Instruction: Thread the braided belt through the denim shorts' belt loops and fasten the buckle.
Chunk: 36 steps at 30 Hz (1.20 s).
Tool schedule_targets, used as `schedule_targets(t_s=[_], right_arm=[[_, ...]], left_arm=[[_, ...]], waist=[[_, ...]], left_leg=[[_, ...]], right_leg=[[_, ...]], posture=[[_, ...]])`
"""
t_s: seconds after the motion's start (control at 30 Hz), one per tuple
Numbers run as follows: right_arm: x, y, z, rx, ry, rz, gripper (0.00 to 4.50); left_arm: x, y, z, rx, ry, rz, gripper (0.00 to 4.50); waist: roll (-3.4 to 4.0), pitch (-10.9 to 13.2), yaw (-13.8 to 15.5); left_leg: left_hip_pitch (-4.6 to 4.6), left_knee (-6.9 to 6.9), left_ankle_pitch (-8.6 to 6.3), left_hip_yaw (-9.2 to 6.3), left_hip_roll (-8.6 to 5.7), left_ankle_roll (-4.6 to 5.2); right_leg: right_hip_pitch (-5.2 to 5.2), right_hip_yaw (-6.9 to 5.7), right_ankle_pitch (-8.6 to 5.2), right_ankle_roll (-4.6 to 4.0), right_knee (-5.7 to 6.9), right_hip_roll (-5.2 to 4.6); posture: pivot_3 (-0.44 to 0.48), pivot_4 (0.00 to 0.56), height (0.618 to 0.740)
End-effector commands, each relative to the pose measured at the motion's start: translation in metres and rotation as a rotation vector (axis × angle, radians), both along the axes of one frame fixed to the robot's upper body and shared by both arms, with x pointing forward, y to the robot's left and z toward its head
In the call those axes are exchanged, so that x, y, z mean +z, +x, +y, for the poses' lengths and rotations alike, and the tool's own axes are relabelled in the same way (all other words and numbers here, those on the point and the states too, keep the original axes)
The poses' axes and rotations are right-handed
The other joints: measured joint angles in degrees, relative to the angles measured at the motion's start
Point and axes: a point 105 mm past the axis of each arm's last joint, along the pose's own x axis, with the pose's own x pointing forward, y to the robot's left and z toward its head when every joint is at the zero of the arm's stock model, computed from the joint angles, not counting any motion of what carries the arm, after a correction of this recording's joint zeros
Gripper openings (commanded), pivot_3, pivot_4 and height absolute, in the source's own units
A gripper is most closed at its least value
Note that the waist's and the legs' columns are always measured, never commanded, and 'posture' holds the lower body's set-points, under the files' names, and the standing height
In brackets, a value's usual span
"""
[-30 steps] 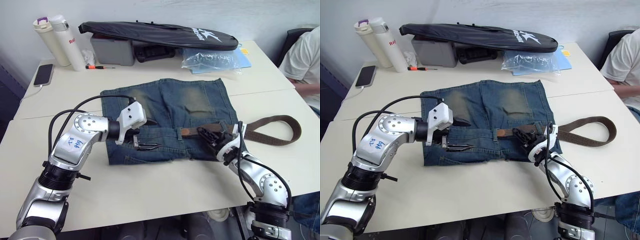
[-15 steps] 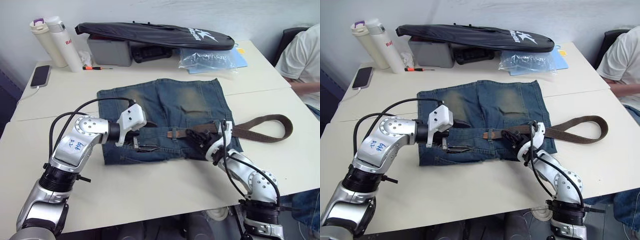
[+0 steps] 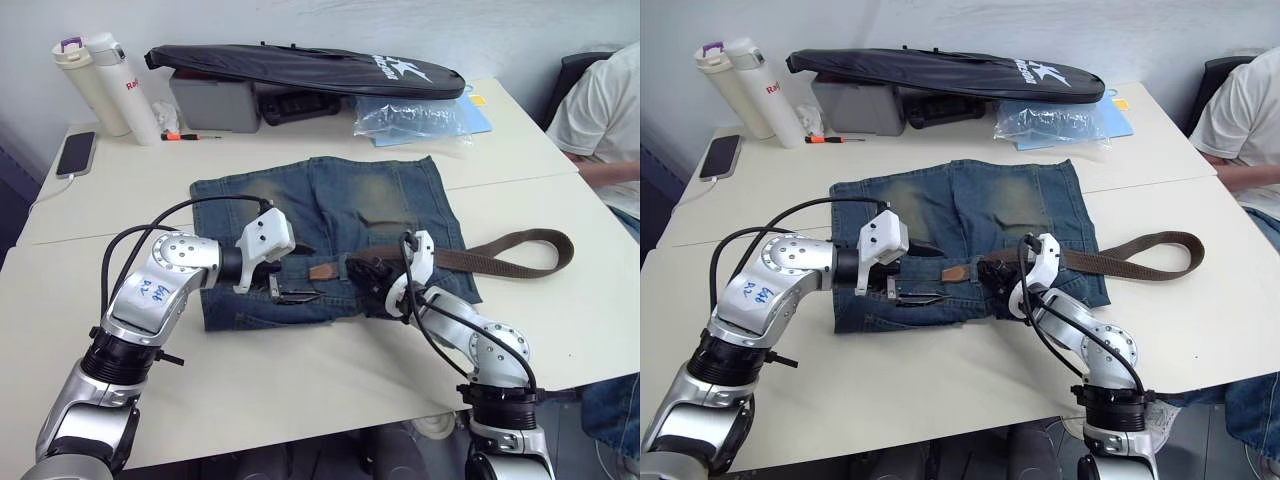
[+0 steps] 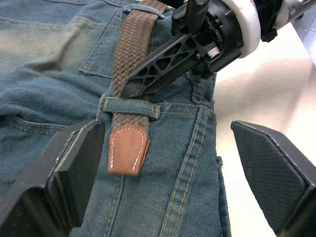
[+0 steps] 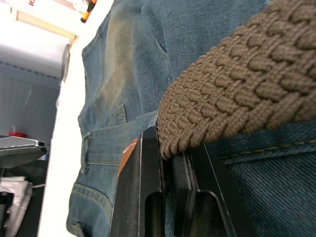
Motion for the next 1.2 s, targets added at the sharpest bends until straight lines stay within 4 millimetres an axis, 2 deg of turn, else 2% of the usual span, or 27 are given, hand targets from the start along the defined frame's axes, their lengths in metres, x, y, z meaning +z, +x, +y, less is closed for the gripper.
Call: schedule_targets(t_s=[0.03,0.17,0.23,0.27,0.4,0.63,0.83,0.97,1.07,1.2], right_arm=[[0.001,-0.005,0.012,0.052,-0.001,-0.007,0.01],[0.001,-0.006,0.014,0.058,0.030,0.001,0.01],[0.003,-0.006,0.012,0.054,0.049,0.000,0.84],[0.005,-0.006,0.011,0.053,0.061,-0.003,1.08],[0.011,-0.008,-0.012,-0.040,0.091,0.012,2.98],[0.024,-0.016,-0.043,-0.145,0.198,-0.004,2.98],[0.038,-0.008,-0.064,-0.259,0.301,-0.026,2.98],[0.026,-0.009,-0.066,-0.277,0.281,0.018,2.98],[0.020,-0.008,-0.061,-0.269,0.295,0.046,2.20],[0.021,-0.007,-0.045,-0.214,0.308,0.046,0.19]], left_arm=[[0.007,-0.003,-0.004,-0.026,-0.007,-0.045,4.50],[0.006,-0.002,-0.005,-0.032,-0.003,-0.044,4.50],[0.005,-0.002,-0.006,-0.038,-0.003,-0.043,4.50],[0.005,-0.002,-0.007,-0.040,-0.002,-0.043,4.50],[0.004,-0.001,-0.009,-0.055,0.001,-0.043,4.50],[0.002,0.000,-0.014,-0.076,-0.004,-0.041,4.50],[0.002,0.002,-0.016,-0.085,-0.005,-0.044,4.50],[0.004,0.003,-0.011,-0.080,0.003,-0.048,4.50],[0.006,0.006,-0.007,-0.058,-0.005,-0.049,4.50],[0.008,0.008,-0.002,-0.029,-0.015,-0.049,4.50]], waist=[[0.00,0.00,0.01],[0.00,0.00,0.00],[0.00,0.00,-0.01],[0.00,0.00,0.01],[0.00,0.00,0.15],[-0.01,0.02,1.26],[0.00,0.03,1.32],[0.01,0.03,1.34],[0.01,0.03,1.35],[0.01,0.03,1.30]], left_leg=[[0.00,0.00,0.00,0.00,0.00,0.00],[-0.01,0.00,0.00,0.00,0.00,0.00],[-0.01,0.00,0.00,0.00,0.00,0.00],[-0.01,0.00,0.00,0.00,0.00,0.00],[-0.03,0.00,0.00,0.00,0.00,0.00],[-0.09,0.03,0.00,0.01,-0.03,0.00],[-0.08,0.03,0.00,0.01,-0.02,0.00],[-0.07,0.02,0.00,0.01,-0.02,0.01],[-0.09,0.01,0.00,0.01,-0.02,0.01],[-0.10,0.02,0.00,0.01,-0.02,0.01]], right_leg=[[-0.01,0.00,0.00,0.00,0.01,0.00],[-0.02,0.00,0.00,0.00,0.02,0.00],[-0.02,0.00,0.00,0.00,0.03,0.00],[-0.03,0.00,0.00,-0.01,0.03,0.00],[-0.04,0.00,-0.01,-0.01,0.04,-0.01],[-0.04,0.00,-0.01,-0.01,-0.01,-0.03],[-0.05,0.00,-0.01,-0.02,-0.01,-0.02],[-0.06,0.00,-0.02,-0.03,-0.01,-0.02],[-0.06,0.00,-0.02,-0.03,-0.01,-0.02],[-0.07,0.00,-0.02,-0.03,-0.01,-0.02]], posture=[[0.000,0.150,0.740],[0.000,0.150,0.740],[0.000,0.150,0.740],[0.000,0.150,0.740],[0.000,0.150,0.740],[0.000,0.150,0.740],[0.000,0.150,0.740],[0.000,0.150,0.740],[0.000,0.150,0.740],[0.000,0.150,0.740]])
